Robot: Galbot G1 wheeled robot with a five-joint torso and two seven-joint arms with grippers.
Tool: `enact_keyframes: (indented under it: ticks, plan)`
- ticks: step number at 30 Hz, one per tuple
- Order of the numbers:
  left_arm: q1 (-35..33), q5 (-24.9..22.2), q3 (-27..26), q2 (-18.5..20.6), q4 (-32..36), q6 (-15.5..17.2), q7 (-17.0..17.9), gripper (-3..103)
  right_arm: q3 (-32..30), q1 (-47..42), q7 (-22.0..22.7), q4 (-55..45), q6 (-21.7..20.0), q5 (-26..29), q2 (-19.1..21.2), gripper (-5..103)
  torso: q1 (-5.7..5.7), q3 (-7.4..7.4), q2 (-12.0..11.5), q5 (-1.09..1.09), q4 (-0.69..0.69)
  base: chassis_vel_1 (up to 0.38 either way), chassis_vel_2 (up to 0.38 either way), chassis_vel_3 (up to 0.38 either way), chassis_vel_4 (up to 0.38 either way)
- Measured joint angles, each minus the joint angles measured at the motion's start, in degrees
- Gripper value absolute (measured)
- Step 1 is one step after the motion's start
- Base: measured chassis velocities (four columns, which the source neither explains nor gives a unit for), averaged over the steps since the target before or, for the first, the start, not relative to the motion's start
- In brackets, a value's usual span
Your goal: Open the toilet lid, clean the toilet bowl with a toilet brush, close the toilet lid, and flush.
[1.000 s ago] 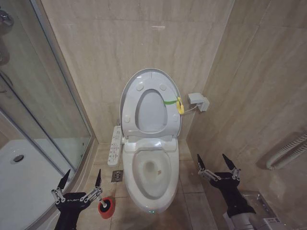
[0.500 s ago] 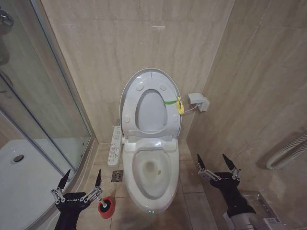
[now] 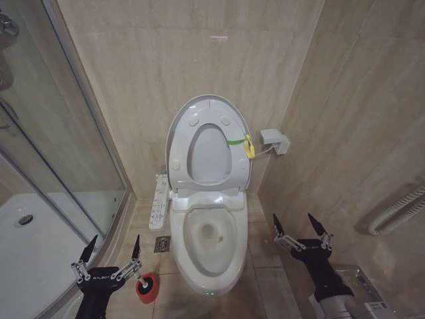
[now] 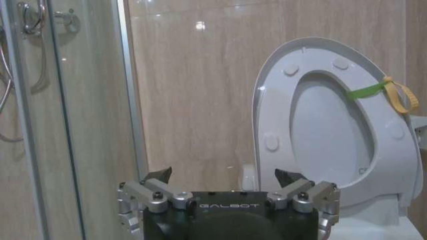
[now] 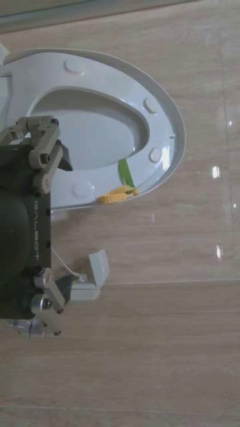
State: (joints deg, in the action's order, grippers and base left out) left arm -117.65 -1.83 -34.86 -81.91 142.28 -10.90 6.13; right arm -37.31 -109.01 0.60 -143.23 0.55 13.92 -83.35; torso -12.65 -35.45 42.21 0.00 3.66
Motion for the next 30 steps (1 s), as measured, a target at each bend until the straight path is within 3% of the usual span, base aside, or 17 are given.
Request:
enact_keyframes:
  ticks: [30]
  plan:
    - [1.8, -0.6, -0.1, -0.2, -1.4, 1.1, -0.7, 100, 0.0, 0.0, 0.0, 0.0, 0.0, 0.0, 0.0, 100, 0.00, 0.00, 0.0, 0.02, -0.01, 0.000, 0.000, 0.000, 0.000]
